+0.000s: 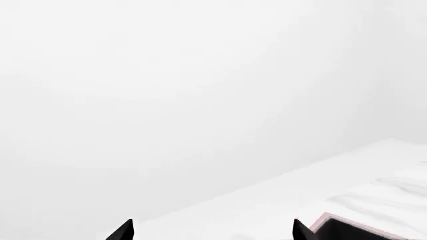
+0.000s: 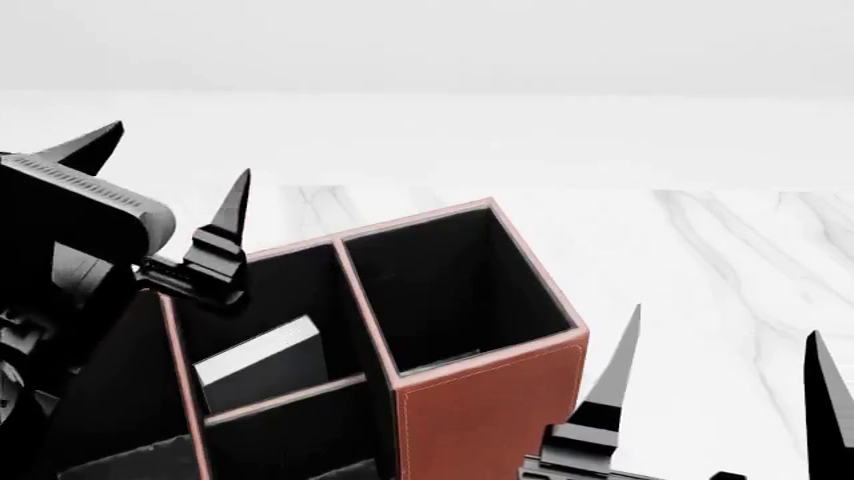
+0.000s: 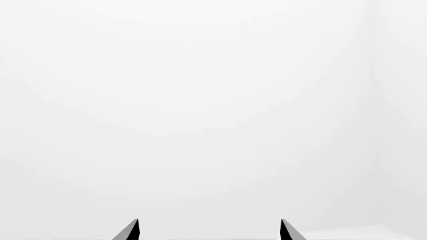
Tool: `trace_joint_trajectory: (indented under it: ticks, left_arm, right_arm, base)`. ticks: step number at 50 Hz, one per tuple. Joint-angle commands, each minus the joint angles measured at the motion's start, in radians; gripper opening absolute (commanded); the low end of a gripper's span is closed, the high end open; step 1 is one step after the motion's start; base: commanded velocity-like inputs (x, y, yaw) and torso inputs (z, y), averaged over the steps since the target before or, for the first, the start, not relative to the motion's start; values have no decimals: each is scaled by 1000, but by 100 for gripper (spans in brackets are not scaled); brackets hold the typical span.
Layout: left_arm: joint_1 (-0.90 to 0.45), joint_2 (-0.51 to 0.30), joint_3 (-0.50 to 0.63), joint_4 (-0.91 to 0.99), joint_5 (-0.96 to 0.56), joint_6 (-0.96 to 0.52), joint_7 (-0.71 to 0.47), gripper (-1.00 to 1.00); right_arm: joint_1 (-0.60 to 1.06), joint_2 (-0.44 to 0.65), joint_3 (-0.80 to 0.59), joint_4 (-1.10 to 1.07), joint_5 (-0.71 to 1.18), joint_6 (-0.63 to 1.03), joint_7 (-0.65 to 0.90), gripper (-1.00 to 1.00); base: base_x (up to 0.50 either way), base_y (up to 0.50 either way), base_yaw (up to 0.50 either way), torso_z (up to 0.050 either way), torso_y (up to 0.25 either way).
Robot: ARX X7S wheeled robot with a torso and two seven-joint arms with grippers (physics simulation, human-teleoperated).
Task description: Pick up the book and place it in the front compartment of the caddy.
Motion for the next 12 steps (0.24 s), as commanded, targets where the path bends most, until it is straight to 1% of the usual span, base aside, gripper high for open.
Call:
trace_joint_trajectory:
  ticks: [1,6,8,9,12]
  left_arm:
    - [188,-103,-43,251,108,169,-196,100]
    - [249,-132,-31,331,174,192,-260,100]
    - [282,-134,-42,332,177,224,-285,100]
    - [299,-141,-31,339,215,228,-297,100]
    - [325,-145,-39,338,216,259,-308,100]
  right_arm:
    - [6,-2,-18,10,-8,-3,-2,100]
    - [8,1,-16,-1,-5,6,3,100]
    - [8,2,-15,1,-6,4,3,100]
    - [10,2,-16,-5,-5,9,5,100]
    - [9,2,-20,-1,-8,6,5,100]
  base:
    - [0,0,0,0,0]
    - [0,0,0,0,0]
    - [0,0,0,0,0]
    - [0,0,0,0,0]
    - [0,0,0,0,0]
